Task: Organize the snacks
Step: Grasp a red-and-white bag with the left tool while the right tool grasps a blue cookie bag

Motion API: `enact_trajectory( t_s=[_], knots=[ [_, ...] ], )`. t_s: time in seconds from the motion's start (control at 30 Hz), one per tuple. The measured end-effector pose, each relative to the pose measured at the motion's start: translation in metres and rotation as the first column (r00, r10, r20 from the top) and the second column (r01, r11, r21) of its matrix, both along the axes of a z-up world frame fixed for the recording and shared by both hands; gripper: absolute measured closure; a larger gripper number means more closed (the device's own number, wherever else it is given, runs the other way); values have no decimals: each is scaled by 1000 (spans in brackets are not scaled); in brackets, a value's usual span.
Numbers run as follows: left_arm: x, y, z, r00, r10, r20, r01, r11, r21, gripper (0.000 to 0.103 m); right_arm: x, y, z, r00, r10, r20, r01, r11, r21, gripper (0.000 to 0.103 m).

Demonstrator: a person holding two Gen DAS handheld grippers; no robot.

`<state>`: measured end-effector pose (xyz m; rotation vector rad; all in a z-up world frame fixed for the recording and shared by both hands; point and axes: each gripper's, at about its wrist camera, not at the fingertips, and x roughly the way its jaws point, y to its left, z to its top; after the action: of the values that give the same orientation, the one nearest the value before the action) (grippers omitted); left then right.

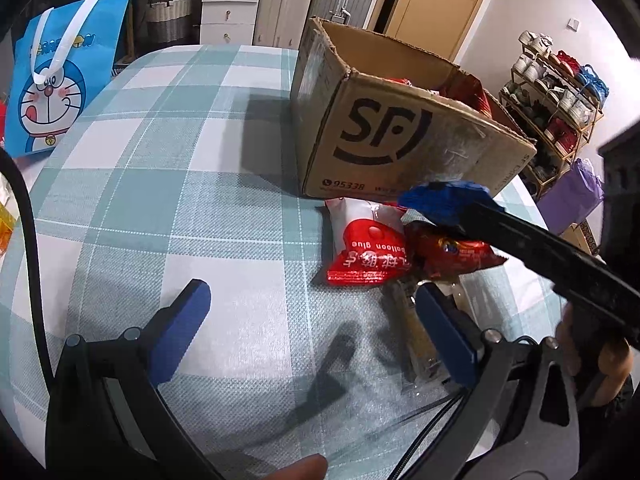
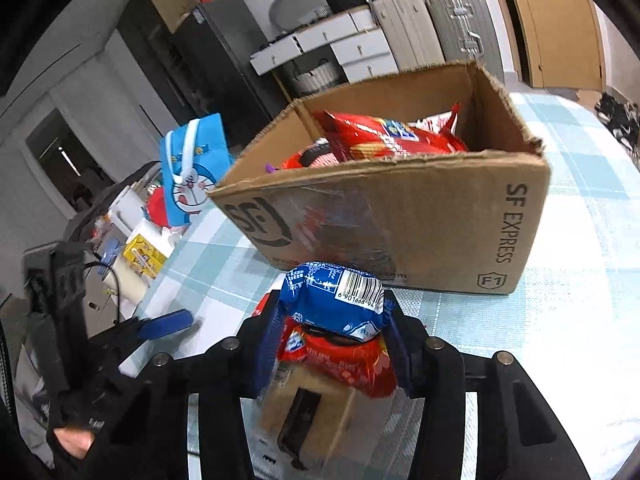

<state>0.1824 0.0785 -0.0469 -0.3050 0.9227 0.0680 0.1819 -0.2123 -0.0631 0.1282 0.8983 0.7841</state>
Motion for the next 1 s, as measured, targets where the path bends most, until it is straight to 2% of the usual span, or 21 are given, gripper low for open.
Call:
enact_trajectory(
  t_s=[0.33, 0.4, 0.5, 0.67, 0.73, 0.8, 0.87, 1.0],
  knots=[
    [34, -12, -4, 1000, -15, -21, 15, 1000, 10, 3, -25, -37, 18, 999, -4, 54, 1, 997, 72, 58],
    [41, -16, -7, 999, -26, -34, 27, 999, 21, 12, -29, -44, 22, 998, -10, 62, 5, 996, 86, 58],
    [52, -20, -12, 998, -36, -53, 38, 999, 35, 20, -35, -57, 30, 997, -24, 80, 16, 995, 102, 58],
    [62, -31, -15, 996, -64, -62, 68, 995, 75, 25, -35, -68, 35, 995, -43, 92, 33, 994, 107, 58],
    [64, -35, -16, 995, -78, -57, 83, 993, 85, 33, -34, -70, 37, 994, -47, 99, 37, 994, 103, 58],
    [65, -38, -15, 994, -94, -48, 97, 992, 82, 53, -34, -73, 38, 993, -54, 102, 44, 994, 101, 58],
    [64, -40, -13, 994, -105, -39, 108, 991, 77, 61, -34, -75, 38, 993, -61, 100, 51, 994, 102, 58],
    [60, -43, -8, 994, -110, -7, 110, 991, 70, 63, -34, -77, 39, 992, -68, 104, 58, 993, 98, 58]
  ],
)
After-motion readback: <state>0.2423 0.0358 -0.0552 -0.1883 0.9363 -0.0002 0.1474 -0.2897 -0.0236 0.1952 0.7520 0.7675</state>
